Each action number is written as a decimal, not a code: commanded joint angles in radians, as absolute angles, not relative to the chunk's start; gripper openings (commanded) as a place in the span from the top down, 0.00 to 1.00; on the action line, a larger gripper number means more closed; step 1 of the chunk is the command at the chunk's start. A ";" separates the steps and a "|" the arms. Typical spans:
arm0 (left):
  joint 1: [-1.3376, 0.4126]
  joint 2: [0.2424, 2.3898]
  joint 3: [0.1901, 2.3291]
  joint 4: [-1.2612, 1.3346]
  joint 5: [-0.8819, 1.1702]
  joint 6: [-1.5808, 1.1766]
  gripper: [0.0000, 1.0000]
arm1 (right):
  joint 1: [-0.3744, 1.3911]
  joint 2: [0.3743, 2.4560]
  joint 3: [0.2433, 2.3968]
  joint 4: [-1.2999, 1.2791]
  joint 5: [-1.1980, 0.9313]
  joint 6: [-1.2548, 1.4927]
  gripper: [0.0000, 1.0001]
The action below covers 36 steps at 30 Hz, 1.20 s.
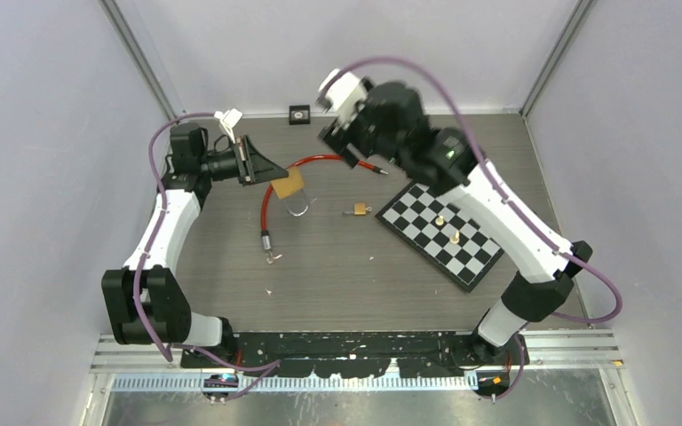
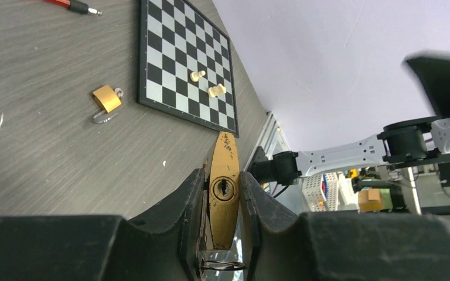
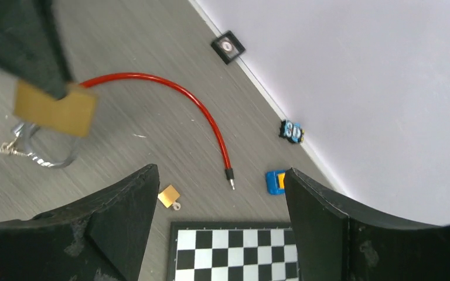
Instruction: Unlock with the key
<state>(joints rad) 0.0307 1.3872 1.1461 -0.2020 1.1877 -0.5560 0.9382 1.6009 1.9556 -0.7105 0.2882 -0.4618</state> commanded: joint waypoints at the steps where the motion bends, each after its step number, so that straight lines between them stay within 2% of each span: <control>1: 0.024 1.350 1.087 0.016 1.197 -0.740 1.00 | 0.760 1.655 2.165 -0.984 0.012 -0.234 0.17; 7: 0.009 1.369 1.000 0.153 1.158 -0.881 1.00 | 0.575 1.633 2.074 -0.990 -0.418 -0.101 0.19; 14: -0.039 1.411 0.949 0.242 1.123 -0.956 1.00 | 0.552 1.663 1.877 -0.997 -0.715 -0.140 0.22; 16: -0.042 1.435 0.942 0.277 1.119 -0.993 1.00 | 0.545 1.689 1.848 -0.987 -0.757 -0.142 0.22; 17: -0.045 1.450 0.939 0.304 1.121 -1.016 1.00 | 0.545 1.702 1.838 -0.973 -0.779 -0.137 0.18; 20: -0.060 1.489 0.939 0.353 1.120 -1.059 1.00 | 0.545 1.723 1.763 -0.811 -0.806 -0.040 0.15; 28: -0.080 1.515 0.923 0.454 1.113 -1.148 1.00 | 0.545 1.788 1.572 -0.498 -0.764 0.120 0.15; 36: -0.093 1.516 0.904 0.518 1.109 -1.188 1.00 | 0.546 1.838 1.509 -0.329 -0.799 0.235 0.15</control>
<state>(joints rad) -0.0853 1.5314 0.8978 0.3904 1.0763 -1.1275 0.5476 1.8400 1.5154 -0.4992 -0.7483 0.1375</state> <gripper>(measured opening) 0.263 0.851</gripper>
